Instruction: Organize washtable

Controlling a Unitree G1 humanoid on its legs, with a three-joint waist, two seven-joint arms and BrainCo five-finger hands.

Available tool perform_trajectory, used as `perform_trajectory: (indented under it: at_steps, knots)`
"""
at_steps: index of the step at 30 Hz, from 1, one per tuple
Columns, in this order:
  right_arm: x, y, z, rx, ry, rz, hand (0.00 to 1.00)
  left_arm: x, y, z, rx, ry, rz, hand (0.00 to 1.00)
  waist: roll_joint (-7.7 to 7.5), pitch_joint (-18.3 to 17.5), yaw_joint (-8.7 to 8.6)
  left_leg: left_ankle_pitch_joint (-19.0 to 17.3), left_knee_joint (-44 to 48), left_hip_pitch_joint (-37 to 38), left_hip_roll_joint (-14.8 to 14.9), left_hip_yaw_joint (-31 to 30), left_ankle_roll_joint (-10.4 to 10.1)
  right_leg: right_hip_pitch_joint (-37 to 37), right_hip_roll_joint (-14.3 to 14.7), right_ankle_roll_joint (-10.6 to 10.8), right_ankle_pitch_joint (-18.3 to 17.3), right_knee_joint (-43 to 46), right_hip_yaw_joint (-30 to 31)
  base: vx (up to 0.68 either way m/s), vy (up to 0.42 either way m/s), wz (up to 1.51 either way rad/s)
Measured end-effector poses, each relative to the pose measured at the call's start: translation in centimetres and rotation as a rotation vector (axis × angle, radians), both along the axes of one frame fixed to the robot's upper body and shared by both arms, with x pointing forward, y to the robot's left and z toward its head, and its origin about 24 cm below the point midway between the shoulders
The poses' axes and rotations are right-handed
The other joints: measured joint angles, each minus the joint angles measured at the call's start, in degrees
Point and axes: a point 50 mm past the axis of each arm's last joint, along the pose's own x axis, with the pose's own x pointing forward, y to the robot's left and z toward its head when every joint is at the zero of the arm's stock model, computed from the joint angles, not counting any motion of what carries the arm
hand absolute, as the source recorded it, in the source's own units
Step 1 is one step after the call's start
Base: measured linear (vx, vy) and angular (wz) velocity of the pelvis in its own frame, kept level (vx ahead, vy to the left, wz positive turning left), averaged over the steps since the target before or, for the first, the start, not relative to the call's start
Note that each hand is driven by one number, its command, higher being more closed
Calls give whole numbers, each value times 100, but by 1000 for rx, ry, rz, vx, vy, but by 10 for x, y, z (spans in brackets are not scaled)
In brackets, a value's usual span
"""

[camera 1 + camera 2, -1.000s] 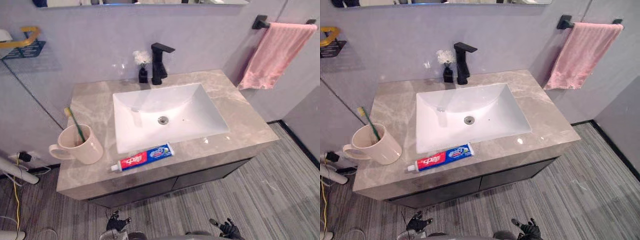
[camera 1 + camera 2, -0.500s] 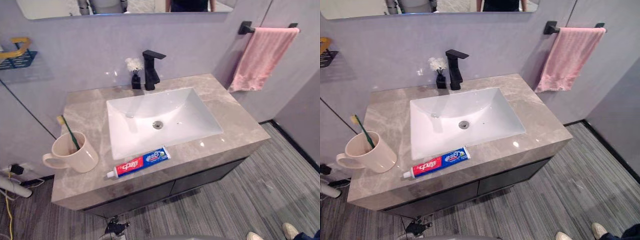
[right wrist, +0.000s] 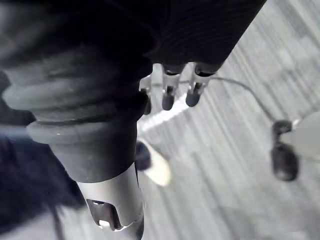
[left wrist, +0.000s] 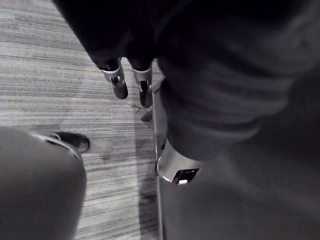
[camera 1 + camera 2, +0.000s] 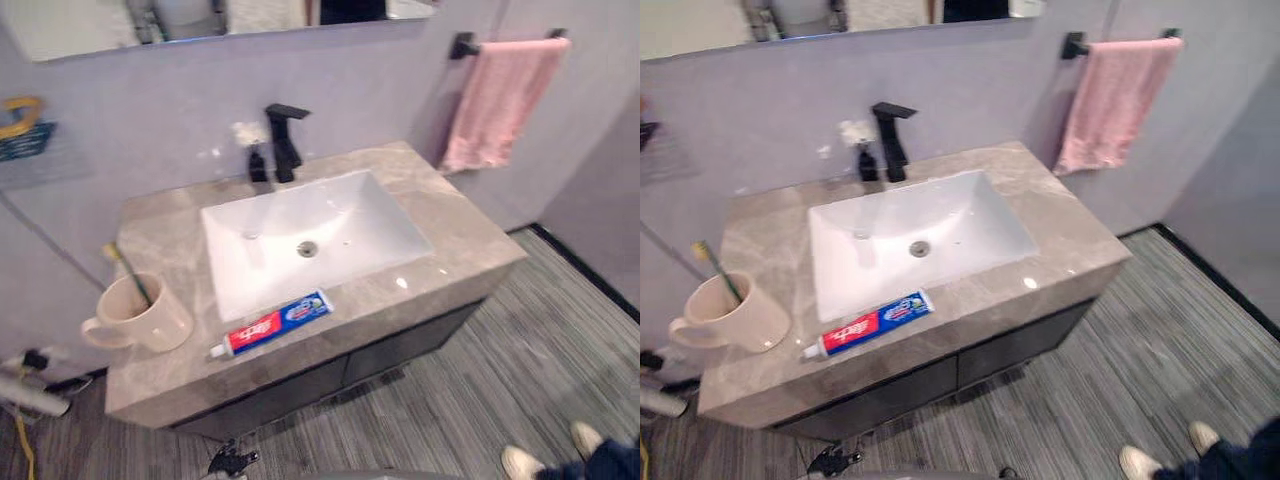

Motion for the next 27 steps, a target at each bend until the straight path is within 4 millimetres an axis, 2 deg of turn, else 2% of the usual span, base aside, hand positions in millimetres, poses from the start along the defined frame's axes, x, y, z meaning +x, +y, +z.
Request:
perform_trajectory:
  at_steps: [3,4,5,8,9,10,11,13,15,19,23,25,27]
  knots:
    - [-13,-14,8,-44,-10,-142,0,-11,4,-1,2,40,24,0,4,-11,-142,3,-7,-5,9,2,4,-40,24,3,-2,2,7,-6,-35,-15]
    - [-13,-25,14,-73,-7,-167,0,-20,4,-3,-7,74,51,0,34,-33,-217,27,1,-22,6,0,40,-89,35,3,-2,2,48,23,-30,-10]
    - [-12,-28,15,-79,-6,-166,0,-23,4,-3,-10,82,57,0,39,-35,-235,32,6,-24,6,-2,47,-91,37,3,-2,2,54,24,-29,-11]
    - [8,-61,37,-222,19,-55,0,-35,2,-5,-17,115,77,0,90,-73,-258,33,12,-34,16,-12,53,-109,56,0,-7,1,68,14,-29,-4]
    - [24,-79,56,-334,33,41,0,-36,1,-5,-18,118,81,0,109,-94,-259,32,9,-51,13,-17,53,-125,54,-4,-10,1,60,0,0,0]
    - [33,-87,66,-393,38,85,0,-37,0,-5,-19,120,81,0,118,-110,-264,32,10,-68,11,-17,54,-142,53,-4,-10,1,61,0,0,0]
    - [57,-104,98,-565,51,190,0,-39,0,-5,-19,122,83,0,132,-148,-276,33,12,-117,7,-17,56,-192,48,-4,-10,2,61,0,0,0]
    - [95,-117,156,-854,53,293,0,-40,1,-5,-17,123,85,0,99,-182,-250,42,28,-149,17,-75,68,-198,61,-4,-10,1,22,-19,-35,8]
    - [116,-115,183,-995,69,333,0,-41,2,-5,-12,121,86,0,43,-244,-228,58,35,-180,21,-154,92,-198,68,-4,-10,1,-37,-17,-37,14]
    - [143,-110,196,-1067,99,342,0,-44,5,-3,3,121,93,0,-51,-360,-130,81,35,-216,-21,-236,130,-190,28,-4,-9,0,-144,-31,-25,11]
    - [151,-107,221,-1185,109,342,0,-44,4,-4,10,132,82,0,-20,-409,-111,114,43,-293,-109,-410,184,-186,-49,-3,-8,-1,-322,-28,2,21]
    - [163,-103,247,-1303,90,388,0,-46,4,-3,13,133,72,0,-37,-420,-103,127,50,-316,-141,-466,206,-181,-81,-1,-8,0,-371,-47,-3,12]
    - [188,-88,289,-1494,12,477,0,-47,4,-3,16,130,70,0,-60,-436,-102,138,51,-324,-158,-480,224,-181,-99,7,-3,1,-383,-47,-10,2]
